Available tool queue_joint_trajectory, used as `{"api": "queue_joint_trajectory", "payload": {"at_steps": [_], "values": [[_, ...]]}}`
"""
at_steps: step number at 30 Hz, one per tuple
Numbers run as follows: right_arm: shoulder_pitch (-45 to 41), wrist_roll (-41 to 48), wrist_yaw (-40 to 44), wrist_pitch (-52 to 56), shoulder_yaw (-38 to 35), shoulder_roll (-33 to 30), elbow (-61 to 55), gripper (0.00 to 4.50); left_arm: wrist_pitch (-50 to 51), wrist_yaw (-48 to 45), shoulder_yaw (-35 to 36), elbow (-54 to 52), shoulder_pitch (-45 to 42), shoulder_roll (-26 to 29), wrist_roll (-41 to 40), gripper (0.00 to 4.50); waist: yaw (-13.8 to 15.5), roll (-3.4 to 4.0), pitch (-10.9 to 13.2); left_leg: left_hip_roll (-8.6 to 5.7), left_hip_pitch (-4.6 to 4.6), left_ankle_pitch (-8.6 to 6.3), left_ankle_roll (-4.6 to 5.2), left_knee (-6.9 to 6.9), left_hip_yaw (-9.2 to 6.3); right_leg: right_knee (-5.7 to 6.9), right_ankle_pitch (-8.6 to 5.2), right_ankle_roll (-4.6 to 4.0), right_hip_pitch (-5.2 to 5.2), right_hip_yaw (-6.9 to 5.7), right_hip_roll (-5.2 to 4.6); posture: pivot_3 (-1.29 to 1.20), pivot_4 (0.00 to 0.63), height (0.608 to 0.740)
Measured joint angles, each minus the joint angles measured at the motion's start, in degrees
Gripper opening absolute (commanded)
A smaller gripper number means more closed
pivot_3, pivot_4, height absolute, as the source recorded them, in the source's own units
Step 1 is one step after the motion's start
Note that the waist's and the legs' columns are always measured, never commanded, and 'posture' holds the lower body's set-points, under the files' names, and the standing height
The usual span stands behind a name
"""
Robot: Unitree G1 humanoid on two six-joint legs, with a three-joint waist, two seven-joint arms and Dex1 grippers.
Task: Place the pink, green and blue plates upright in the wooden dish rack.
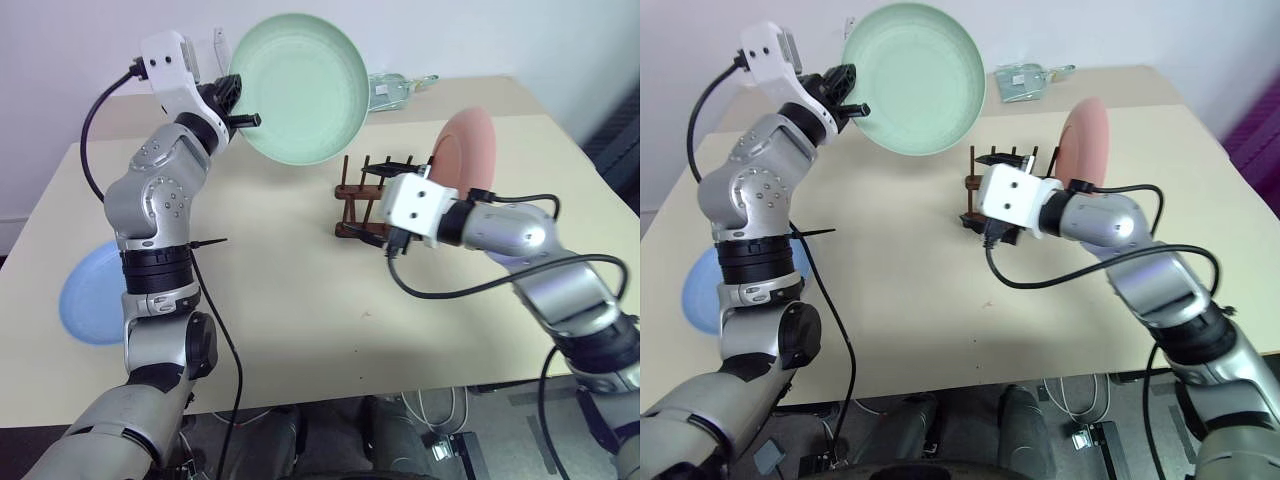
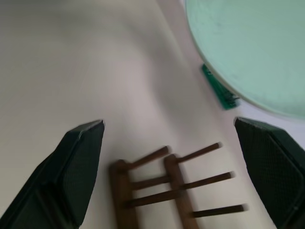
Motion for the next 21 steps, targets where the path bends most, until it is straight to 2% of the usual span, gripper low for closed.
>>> {"api": "queue_joint_trajectory", "payload": {"at_steps": [8, 11, 16, 18, 20, 21], "values": [[-3.8, -14.8, -2.0, -14.2, 2.6, 3.1, 10.2, 4.43, 6.1, 0.5, -2.4, -2.7, 0.1, 0.1, -0.3, 0.00, 0.1, 0.00, 0.0, -0.01, -0.03, 0.00, 0.00, -0.04, -0.01, -0.06, 0.00, 0.00, -0.03, 0.00, 0.01, 0.00, 0.150, 0.735], [-3.7, -18.2, -2.5, -16.5, 2.9, 4.6, 12.5, 3.57, 7.7, 1.0, -2.2, -2.9, 0.1, -0.5, -1.4, 0.00, 0.1, 0.00, 0.0, -0.01, -0.03, 0.00, 0.00, -0.03, -0.02, -0.04, 0.00, 0.00, -0.03, 0.00, 0.01, 0.00, 0.150, 0.735], [-3.3, -21.7, -3.4, -18.1, 2.8, 6.2, 13.4, 1.19, 9.8, 0.7, -2.2, -3.8, 0.1, -0.5, -2.6, 0.00, 0.0, 0.00, 0.0, -0.01, -0.03, 0.00, 0.00, -0.05, -0.02, -0.05, 0.00, 0.00, -0.04, 0.00, 0.02, 0.00, 0.150, 0.735], [-2.7, -23.1, -3.7, -18.5, 2.6, 6.3, 13.8, 0.08, 10.0, 0.5, -2.2, -4.3, 0.1, -0.5, -2.8, 0.00, 0.0, 0.00, 0.0, -0.01, -0.03, 0.00, 0.00, -0.04, -0.02, -0.04, 0.00, 0.00, -0.04, 0.00, 0.02, 0.00, 0.150, 0.735], [-2.3, -24.4, -4.0, -19.6, 2.7, 6.5, 14.0, 0.03, 10.1, 0.5, -2.1, -4.6, 0.1, -0.5, -2.9, 0.00, 0.0, 0.01, 0.0, -0.01, -0.02, 0.00, 0.00, -0.05, -0.02, -0.04, 0.00, 0.00, -0.04, 0.00, 0.02, 0.00, 0.150, 0.735], [-2.3, -25.1, -4.2, -20.1, 2.7, 6.4, 14.2, 0.01, 10.4, 0.5, -1.1, -4.6, 0.1, -1.3, -3.6, 0.33, -0.1, 0.01, 0.0, -0.01, -0.02, 0.00, 0.00, -0.05, -0.02, -0.04, 0.00, 0.00, -0.04, 0.00, 0.02, 0.00, 0.150, 0.735]]}}
